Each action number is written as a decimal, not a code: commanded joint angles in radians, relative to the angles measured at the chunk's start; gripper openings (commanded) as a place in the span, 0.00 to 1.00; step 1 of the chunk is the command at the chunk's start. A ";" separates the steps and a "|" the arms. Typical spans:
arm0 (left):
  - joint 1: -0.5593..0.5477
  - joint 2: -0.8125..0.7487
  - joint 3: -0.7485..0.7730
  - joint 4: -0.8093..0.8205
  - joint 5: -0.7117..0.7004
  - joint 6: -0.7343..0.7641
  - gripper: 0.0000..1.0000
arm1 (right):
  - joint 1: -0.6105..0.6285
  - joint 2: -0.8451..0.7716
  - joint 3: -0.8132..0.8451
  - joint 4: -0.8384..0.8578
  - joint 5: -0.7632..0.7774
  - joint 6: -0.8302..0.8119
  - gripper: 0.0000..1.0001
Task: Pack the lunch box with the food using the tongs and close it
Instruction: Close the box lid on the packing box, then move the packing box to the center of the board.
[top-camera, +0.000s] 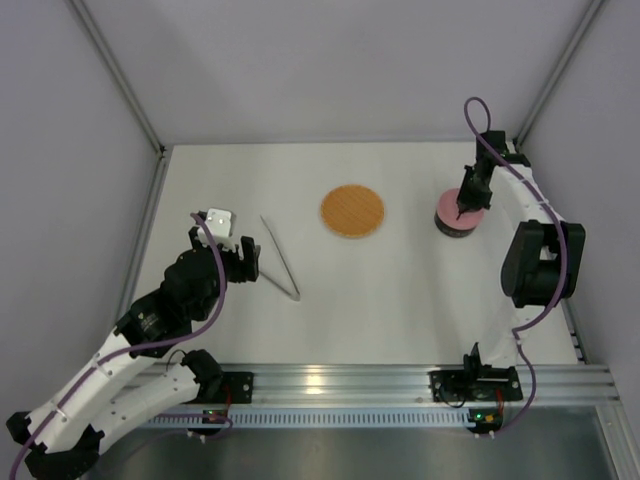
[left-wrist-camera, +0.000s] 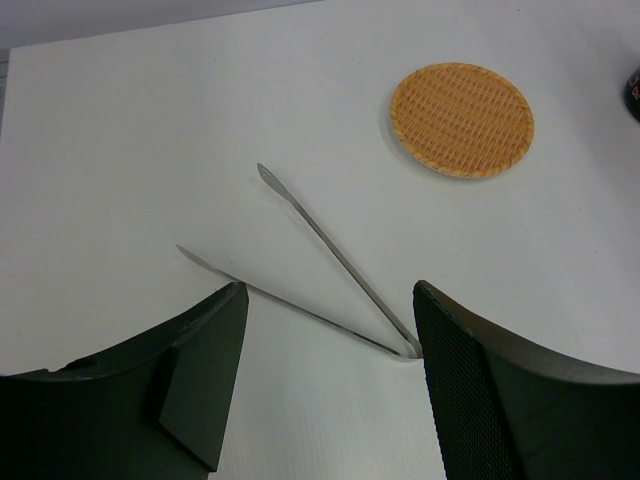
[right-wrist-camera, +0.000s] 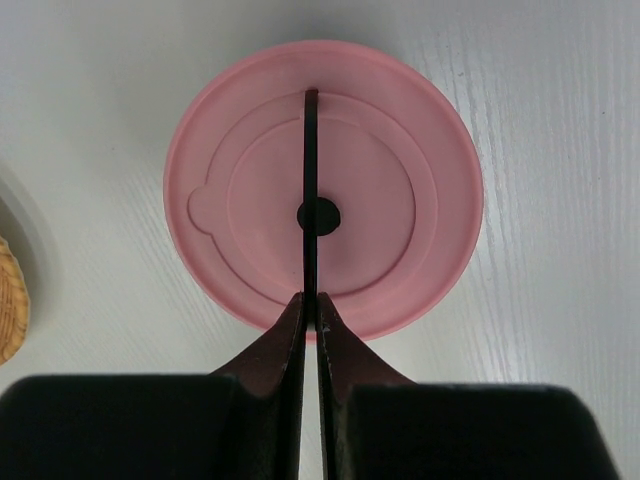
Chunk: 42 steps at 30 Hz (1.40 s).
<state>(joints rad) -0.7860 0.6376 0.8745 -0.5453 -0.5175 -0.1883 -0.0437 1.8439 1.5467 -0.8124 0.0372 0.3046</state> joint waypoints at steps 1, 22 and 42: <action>0.001 0.001 -0.002 0.039 -0.012 -0.002 0.72 | 0.036 0.046 0.024 -0.045 0.059 -0.033 0.03; 0.001 0.001 -0.003 0.039 -0.019 -0.002 0.72 | 0.337 0.141 -0.010 0.122 -0.080 0.045 0.03; 0.001 0.020 -0.005 0.038 -0.024 0.000 0.73 | 0.357 0.016 -0.010 0.134 0.009 0.036 0.37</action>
<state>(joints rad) -0.7860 0.6575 0.8730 -0.5453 -0.5251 -0.1883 0.3027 1.9099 1.5513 -0.6399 -0.0074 0.3496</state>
